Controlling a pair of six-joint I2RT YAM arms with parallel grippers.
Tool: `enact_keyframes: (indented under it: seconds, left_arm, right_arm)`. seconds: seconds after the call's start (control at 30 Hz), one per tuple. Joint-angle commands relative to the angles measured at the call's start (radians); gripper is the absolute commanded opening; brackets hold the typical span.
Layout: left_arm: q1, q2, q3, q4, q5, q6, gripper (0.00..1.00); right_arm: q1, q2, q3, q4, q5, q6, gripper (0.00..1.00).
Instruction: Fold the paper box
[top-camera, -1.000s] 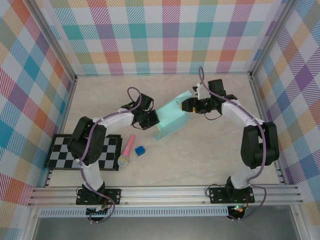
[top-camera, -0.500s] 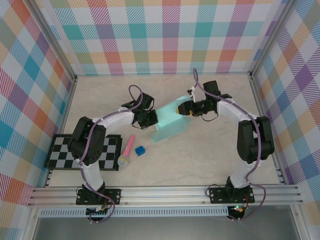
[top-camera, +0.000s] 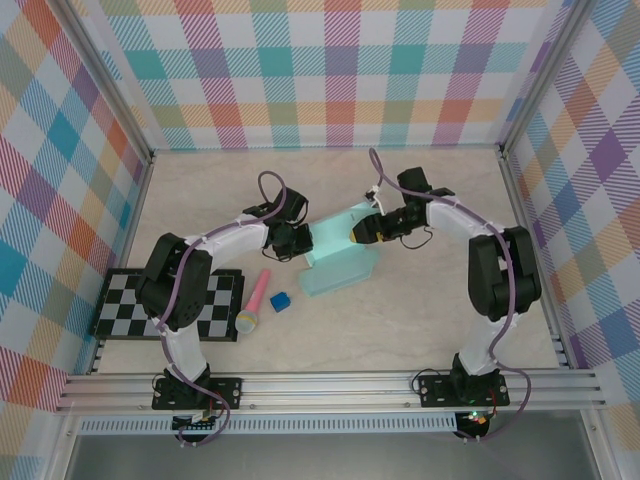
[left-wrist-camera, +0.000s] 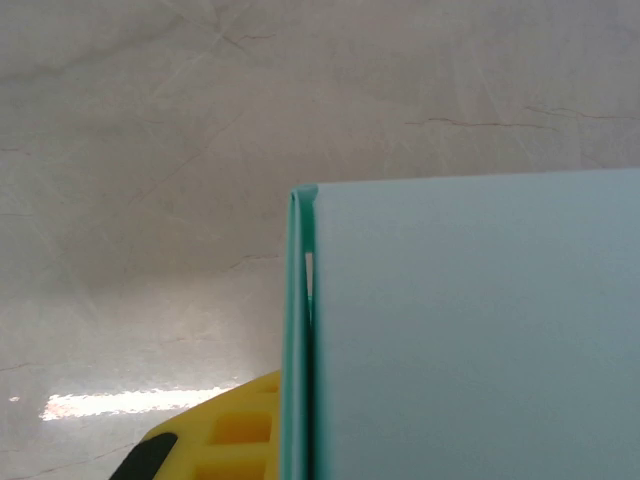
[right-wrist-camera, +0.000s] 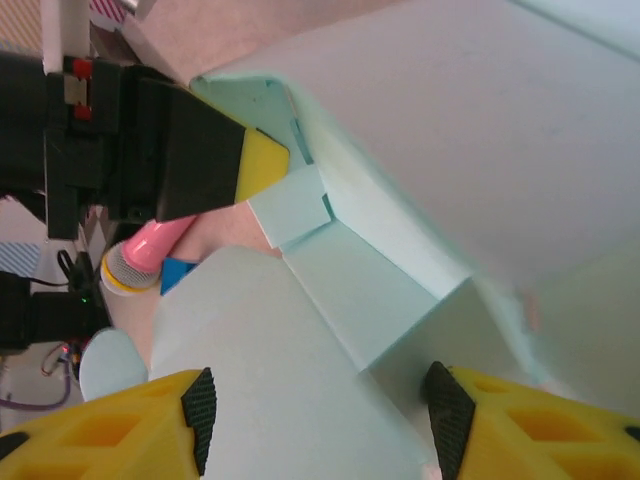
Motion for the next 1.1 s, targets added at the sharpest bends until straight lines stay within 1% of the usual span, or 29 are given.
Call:
enact_keyframes:
  seconds: [0.0, 0.1, 0.23, 0.4, 0.6, 0.8, 0.87, 0.93, 1.07]
  left_arm:
    - [-0.023, -0.016, 0.054, 0.055, 0.052, 0.003, 0.0]
    - [-0.024, -0.019, 0.057, 0.054, 0.04, 0.018, 0.0]
    - [-0.024, -0.025, 0.057, 0.051, 0.034, 0.039, 0.0]
    - [-0.024, -0.025, 0.057, 0.042, 0.033, 0.058, 0.0]
    - [-0.025, -0.028, 0.064, 0.028, 0.028, 0.087, 0.0]
    - [-0.017, -0.029, 0.055, 0.007, 0.009, 0.111, 0.0]
    - [-0.012, -0.03, 0.053, 0.003, 0.004, 0.113, 0.0]
    - [-0.007, -0.031, 0.054, -0.002, 0.004, 0.117, 0.0]
    - [-0.007, -0.033, 0.058, -0.016, -0.003, 0.129, 0.0]
  right_arm:
    - [0.04, -0.081, -0.015, -0.075, 0.06, -0.151, 0.61]
    - [0.074, -0.079, 0.0, -0.102, 0.124, -0.206, 0.61]
    - [0.115, -0.036, 0.036, -0.138, 0.182, -0.225, 0.61]
    - [0.171, 0.01, 0.079, -0.201, 0.288, -0.287, 0.61]
    - [0.18, 0.032, 0.096, -0.213, 0.284, -0.289, 0.61]
    - [0.18, -0.052, 0.084, -0.165, 0.261, -0.252, 0.62]
    - [0.18, -0.097, 0.071, -0.14, 0.275, -0.228, 0.62]
    - [0.18, -0.144, 0.073, -0.154, 0.292, -0.215, 0.63]
    - [0.174, -0.246, 0.029, -0.128, 0.371, -0.211, 0.66]
